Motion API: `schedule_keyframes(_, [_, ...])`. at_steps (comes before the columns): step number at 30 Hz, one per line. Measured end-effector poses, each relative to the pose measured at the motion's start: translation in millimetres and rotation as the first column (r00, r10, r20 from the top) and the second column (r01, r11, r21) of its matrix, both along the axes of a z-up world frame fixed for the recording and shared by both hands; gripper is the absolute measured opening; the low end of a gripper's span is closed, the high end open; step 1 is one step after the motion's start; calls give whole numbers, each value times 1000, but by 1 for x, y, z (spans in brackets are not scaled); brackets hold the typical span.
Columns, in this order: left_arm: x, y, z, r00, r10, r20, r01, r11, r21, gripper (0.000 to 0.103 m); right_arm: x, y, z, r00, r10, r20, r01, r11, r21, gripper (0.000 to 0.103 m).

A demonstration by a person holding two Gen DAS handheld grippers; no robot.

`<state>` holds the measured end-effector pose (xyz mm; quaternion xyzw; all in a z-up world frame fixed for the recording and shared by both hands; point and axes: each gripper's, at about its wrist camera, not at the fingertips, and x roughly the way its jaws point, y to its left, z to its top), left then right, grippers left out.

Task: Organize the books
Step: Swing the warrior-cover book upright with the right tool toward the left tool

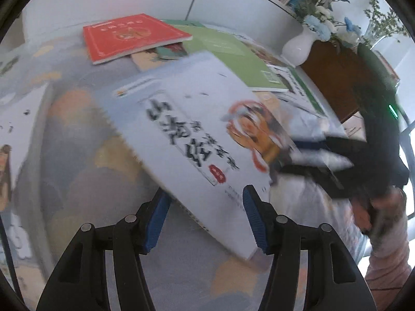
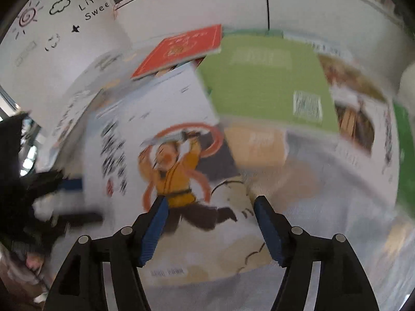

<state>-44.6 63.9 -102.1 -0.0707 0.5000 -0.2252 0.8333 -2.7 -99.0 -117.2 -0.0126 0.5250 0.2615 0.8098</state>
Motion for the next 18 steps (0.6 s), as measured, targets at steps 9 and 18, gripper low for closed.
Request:
schedule_keyframes(9, [0, 13, -5, 1000, 9, 8, -9, 1000, -30, 55, -43, -14, -10, 981, 119, -155, -67, 951, 302, 66])
schedule_keyframes(18, [9, 15, -10, 992, 73, 103, -66, 995, -72, 42, -6, -16, -24, 995, 83, -55, -49, 891, 451, 40])
